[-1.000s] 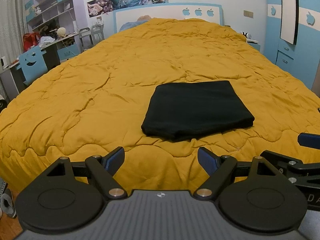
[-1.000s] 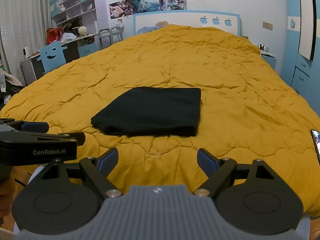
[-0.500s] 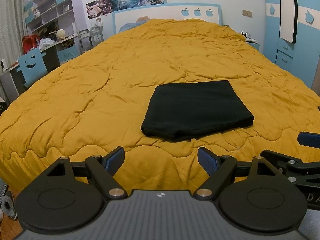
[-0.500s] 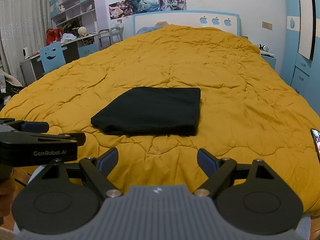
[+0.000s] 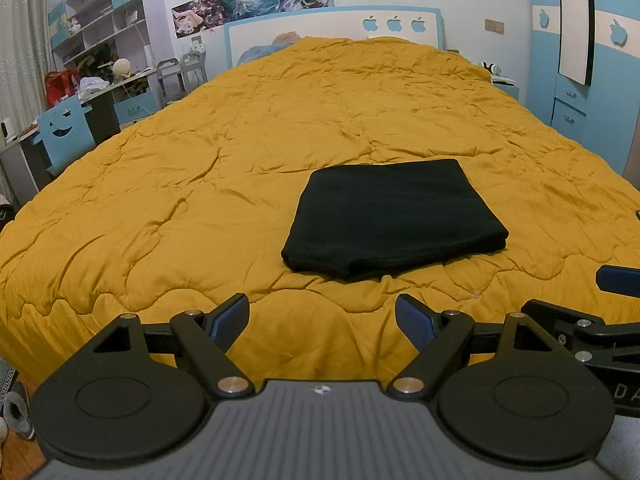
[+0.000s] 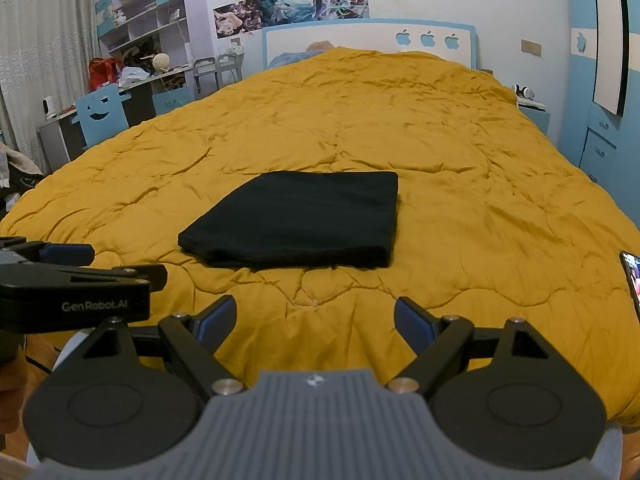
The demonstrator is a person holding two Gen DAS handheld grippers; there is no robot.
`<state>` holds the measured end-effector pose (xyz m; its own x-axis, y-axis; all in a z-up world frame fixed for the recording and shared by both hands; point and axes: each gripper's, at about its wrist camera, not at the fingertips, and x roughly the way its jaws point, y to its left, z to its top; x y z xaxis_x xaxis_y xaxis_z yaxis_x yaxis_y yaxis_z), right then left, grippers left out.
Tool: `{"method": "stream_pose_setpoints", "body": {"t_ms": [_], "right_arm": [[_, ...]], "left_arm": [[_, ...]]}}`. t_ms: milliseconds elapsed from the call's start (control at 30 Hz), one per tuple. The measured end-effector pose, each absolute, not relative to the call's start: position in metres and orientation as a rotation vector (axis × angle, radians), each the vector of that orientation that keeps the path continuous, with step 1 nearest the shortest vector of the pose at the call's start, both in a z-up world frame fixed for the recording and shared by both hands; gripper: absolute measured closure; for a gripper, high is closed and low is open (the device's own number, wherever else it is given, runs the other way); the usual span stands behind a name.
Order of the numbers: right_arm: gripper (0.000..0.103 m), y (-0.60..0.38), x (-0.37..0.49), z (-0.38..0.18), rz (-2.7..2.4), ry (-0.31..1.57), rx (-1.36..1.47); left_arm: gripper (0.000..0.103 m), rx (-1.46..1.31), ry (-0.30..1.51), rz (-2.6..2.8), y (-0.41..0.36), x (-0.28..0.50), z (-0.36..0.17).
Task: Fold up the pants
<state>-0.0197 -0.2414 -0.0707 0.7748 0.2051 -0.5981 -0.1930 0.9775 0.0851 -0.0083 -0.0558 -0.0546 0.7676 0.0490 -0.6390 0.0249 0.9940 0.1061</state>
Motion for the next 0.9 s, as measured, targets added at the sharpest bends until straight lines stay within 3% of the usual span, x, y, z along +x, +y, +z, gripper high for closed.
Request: {"method": "stream_pose_setpoints", "body": {"t_ms": [900], "right_arm": [[0.021,-0.2386,-0.0204,-0.0706,0.21,0.643,0.022]], "left_arm": [[0.006,0.119,0.685,0.012,-0.0557,-0.0092,-0.0569]]}}
